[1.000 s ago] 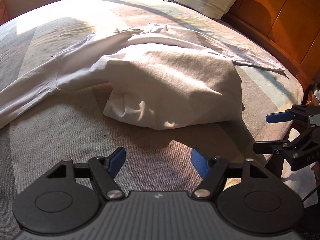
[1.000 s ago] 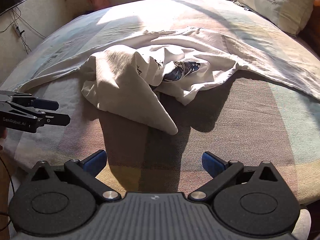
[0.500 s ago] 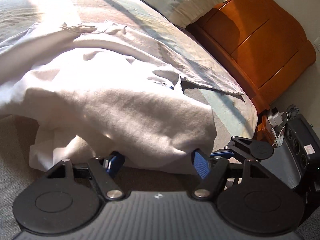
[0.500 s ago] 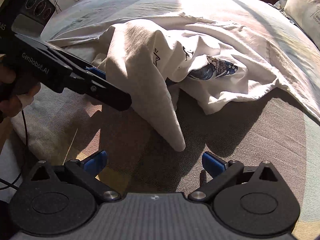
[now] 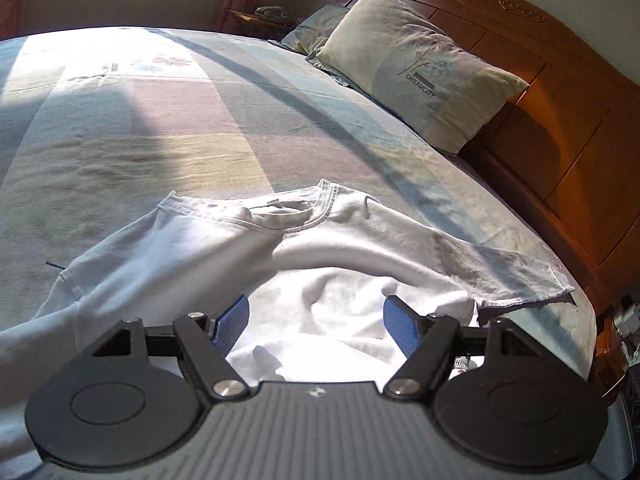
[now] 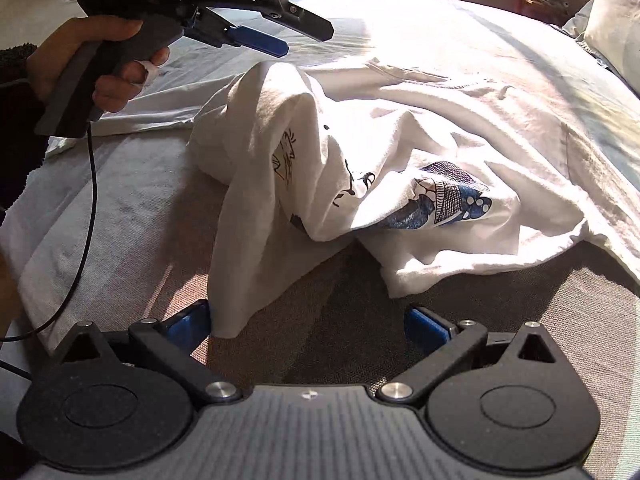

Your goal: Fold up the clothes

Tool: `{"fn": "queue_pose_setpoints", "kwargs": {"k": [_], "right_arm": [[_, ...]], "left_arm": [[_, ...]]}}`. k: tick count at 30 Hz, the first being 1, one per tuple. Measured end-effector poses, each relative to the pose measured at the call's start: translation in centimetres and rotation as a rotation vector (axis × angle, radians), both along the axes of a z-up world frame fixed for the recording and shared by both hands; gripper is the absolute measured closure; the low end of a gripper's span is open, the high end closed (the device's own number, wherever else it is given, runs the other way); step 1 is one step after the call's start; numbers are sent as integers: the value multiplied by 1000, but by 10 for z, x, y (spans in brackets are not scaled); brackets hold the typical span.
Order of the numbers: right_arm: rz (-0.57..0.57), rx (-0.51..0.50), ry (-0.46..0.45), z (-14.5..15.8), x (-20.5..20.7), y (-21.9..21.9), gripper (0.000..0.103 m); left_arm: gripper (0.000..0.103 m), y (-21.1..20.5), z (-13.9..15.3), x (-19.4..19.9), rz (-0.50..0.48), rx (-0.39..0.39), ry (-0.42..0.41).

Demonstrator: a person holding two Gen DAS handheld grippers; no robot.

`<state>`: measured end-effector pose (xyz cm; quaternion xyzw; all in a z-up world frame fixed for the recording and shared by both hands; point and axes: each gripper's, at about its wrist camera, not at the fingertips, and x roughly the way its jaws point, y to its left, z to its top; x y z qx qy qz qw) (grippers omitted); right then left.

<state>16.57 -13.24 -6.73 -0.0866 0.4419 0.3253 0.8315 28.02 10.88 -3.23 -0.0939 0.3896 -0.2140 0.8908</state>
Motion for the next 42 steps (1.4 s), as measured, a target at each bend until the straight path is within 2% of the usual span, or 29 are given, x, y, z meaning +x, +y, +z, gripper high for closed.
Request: {"fn": "queue_pose_setpoints", "kwargs": {"k": [5,8,12,15,20,22,24,26,29,32,33,34,36,37,38,42], "right_arm": [[12,1,11,-3,-1,0,0],[-4,24,32,-4,-6,-13,0],[-64,77,49,-3,-10,-37,0],[-131,149,62,-8,-4,-55,0],[-181,409,14,-31,6,-88,0],[-242,488,41,-33,12,-95,0],[-305,533,61,-32,16,-97,6],[-299,541,56,-31,17,-93,21],[-267,448,-27,-32,17,-76,30],[-274,430,-80,-34,26,-72,42],[-283,408,-105,-35,29,-70,47],[-294,384,-131,-37,31,-68,61],[-312,366,-128,-34,33,-67,70],[-312,366,-114,-31,32,-68,78],[-310,375,-94,-29,28,-71,82],[-325,464,-67,-5,14,-90,87]], "left_arm": [[27,-11,-8,-48,-65,193,-52],[26,-9,-6,-79,-64,250,-89],[24,2,-1,-105,11,232,-95],[22,7,-5,-119,57,191,-64],[22,6,-20,-136,122,134,-2],[22,6,-25,-141,147,110,16],[22,7,-26,-145,164,83,27],[22,8,-26,-148,172,66,33],[22,6,-25,-150,174,77,36],[22,2,-23,-151,172,77,36],[22,1,-22,-152,171,77,35],[22,-1,-21,-153,170,77,33],[22,-4,-19,-156,163,78,28],[22,-5,-18,-158,159,80,25],[22,-7,-16,-159,153,81,23],[22,-11,-9,-167,147,104,12]]}}
